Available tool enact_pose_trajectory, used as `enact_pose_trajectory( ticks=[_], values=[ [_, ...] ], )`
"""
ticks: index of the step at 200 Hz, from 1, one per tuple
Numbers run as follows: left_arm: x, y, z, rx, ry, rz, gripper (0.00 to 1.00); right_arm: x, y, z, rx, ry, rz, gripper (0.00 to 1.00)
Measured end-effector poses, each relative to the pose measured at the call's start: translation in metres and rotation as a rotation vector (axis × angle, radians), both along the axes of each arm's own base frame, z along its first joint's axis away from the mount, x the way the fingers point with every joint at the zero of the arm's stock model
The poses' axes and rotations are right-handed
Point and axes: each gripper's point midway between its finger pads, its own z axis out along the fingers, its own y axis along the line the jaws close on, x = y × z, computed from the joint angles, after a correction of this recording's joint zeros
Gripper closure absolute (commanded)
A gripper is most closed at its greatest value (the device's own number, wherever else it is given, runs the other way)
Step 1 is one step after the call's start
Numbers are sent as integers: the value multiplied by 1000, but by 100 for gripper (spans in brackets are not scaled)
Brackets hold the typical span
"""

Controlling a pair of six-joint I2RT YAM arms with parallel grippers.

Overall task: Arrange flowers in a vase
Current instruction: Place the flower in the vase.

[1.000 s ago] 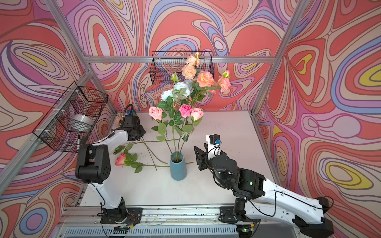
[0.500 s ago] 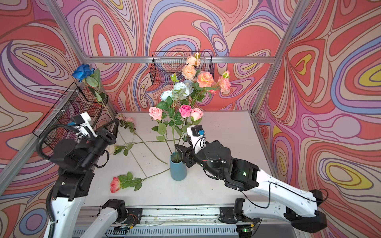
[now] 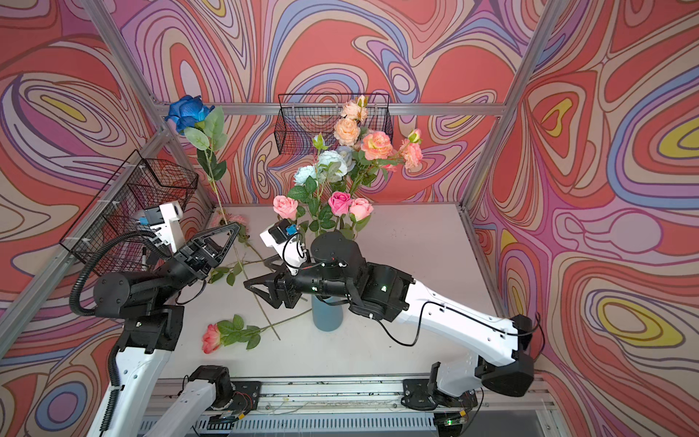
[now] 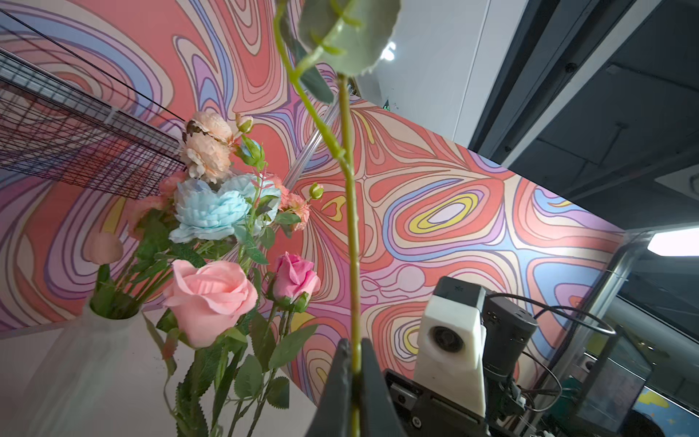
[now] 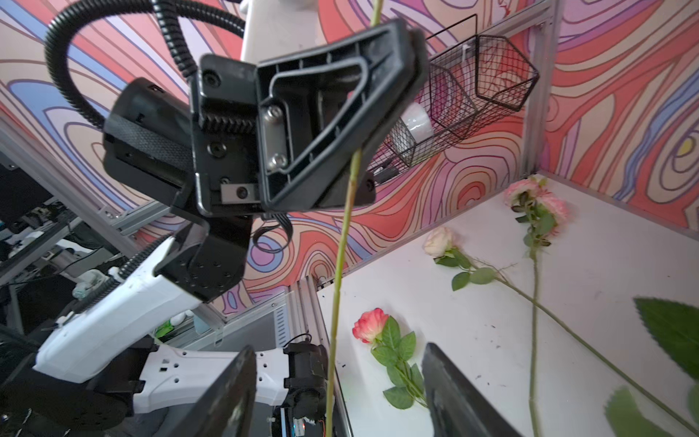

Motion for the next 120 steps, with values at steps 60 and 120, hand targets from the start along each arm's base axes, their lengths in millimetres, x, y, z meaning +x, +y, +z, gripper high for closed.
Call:
enact_pose_trajectory(
  ticks=[60,120],
  values=[
    [-22,-13,21,-33,-83,-182,72,2,21,21,55,-3,37,92],
    [-15,-9,15,-43,-26,-117,0,13,-7,13,51,-68,-80,100]
  ],
)
